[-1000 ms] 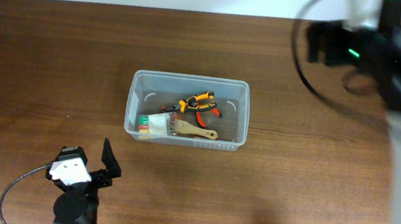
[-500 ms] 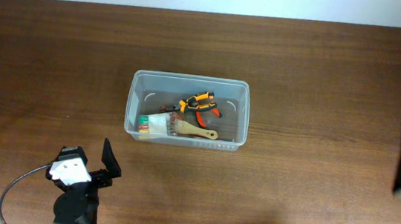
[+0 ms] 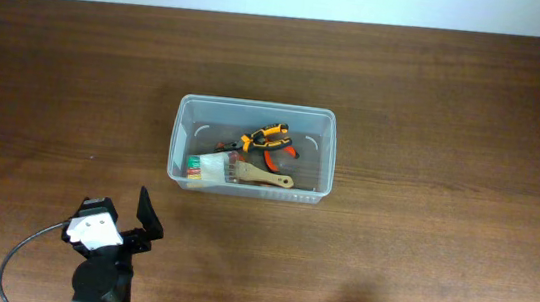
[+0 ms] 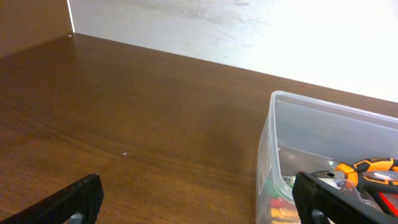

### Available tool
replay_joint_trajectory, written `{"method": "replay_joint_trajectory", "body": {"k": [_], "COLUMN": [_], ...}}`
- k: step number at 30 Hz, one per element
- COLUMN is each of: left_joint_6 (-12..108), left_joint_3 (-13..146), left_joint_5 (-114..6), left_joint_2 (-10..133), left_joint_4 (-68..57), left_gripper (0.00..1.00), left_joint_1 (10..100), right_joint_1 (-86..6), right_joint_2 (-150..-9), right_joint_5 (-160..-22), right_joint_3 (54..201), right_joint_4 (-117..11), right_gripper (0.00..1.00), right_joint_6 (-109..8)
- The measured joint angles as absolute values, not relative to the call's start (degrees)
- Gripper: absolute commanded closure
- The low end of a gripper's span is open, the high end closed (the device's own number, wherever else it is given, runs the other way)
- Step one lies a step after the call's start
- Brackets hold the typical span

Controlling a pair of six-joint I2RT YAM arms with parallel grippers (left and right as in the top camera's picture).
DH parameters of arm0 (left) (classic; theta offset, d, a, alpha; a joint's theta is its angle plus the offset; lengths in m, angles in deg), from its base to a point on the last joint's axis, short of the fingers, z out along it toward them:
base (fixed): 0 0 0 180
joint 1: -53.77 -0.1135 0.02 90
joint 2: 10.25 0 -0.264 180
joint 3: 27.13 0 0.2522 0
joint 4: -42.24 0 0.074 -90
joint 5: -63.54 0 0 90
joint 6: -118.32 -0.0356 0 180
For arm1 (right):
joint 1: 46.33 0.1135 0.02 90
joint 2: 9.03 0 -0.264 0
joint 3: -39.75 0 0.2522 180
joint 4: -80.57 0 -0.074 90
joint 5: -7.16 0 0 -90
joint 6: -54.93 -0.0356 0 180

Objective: Pack container

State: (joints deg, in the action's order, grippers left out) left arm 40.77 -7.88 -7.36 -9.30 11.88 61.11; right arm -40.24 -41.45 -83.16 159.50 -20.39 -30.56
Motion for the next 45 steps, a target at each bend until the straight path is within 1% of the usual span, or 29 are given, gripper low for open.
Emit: {"method": "replay_joint_trajectory", "body": {"k": [5,12,17,22,30,45], "left_joint_6": [40.8,40.8,40.8,40.8,40.8,40.8], "left_joint_3": [-7.9,-7.9,-7.9,-7.9,-7.9,-7.9], "left_joint_5": [-7.4,-7.3,-7.3,-7.4,-7.3,-7.3], "left_joint_2": [-9.3,-9.3,-9.3,-9.3,-9.3,-9.3], "left_joint_4": [11.9,11.9,11.9,11.9,11.9,11.9], "left_gripper": [0.01,0.01,0.01,0.01,0.01,0.01], "left_joint_1": [61.1,61.1,61.1,61.1,61.1,61.1], "right_joint_1": [-40.3,-41.0,-42.4,-42.9,-42.9,-43.0], "right_joint_2": [-29.7,-18.1,-12.9,-10.2,-10.0,-9.9], "right_joint_5": [-84.0,-84.4,-84.4,-84.4,-84.4,-84.2], "right_joint_3": [136.2,106.7,89.8,76.4,65.3,55.4], "right_joint_4": [-30.9,-50.9,-65.3,-77.2,-85.3,-92.0], "right_gripper": [0.01,0.01,0.01,0.01,0.01,0.01], "right_joint_6": [-30.6,-30.6,-30.6,-30.8,-35.2,-37.8]}}
